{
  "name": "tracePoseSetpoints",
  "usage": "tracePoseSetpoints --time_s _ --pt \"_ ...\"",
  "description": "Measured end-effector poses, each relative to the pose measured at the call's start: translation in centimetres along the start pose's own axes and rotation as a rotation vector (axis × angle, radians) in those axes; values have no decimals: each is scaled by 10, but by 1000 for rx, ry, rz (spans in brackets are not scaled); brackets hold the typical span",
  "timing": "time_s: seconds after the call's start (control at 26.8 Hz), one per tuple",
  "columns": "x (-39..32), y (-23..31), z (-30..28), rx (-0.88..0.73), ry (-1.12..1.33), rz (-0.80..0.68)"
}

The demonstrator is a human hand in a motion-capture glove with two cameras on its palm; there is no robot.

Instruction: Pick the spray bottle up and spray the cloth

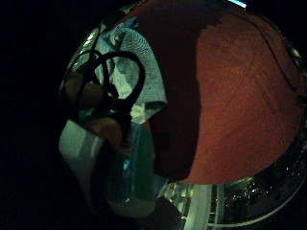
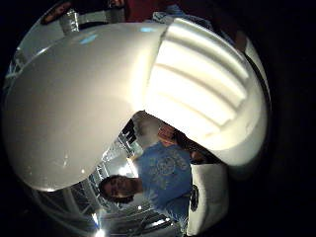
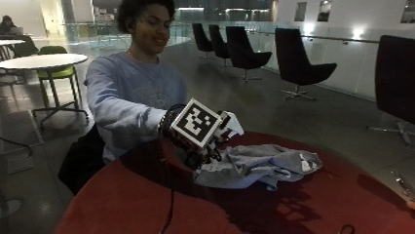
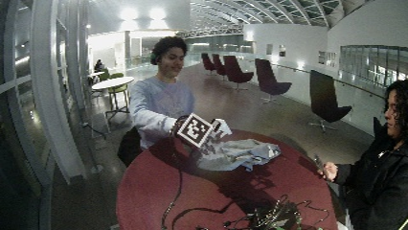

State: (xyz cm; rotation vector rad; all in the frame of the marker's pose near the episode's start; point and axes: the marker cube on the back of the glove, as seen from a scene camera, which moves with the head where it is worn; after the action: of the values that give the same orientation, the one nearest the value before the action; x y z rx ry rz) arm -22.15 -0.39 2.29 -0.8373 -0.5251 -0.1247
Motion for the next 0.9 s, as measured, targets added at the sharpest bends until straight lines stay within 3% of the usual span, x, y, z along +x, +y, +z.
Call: tracePoseSetpoints --time_s 0.9 --pt "-3 5 2 -30 37 37"
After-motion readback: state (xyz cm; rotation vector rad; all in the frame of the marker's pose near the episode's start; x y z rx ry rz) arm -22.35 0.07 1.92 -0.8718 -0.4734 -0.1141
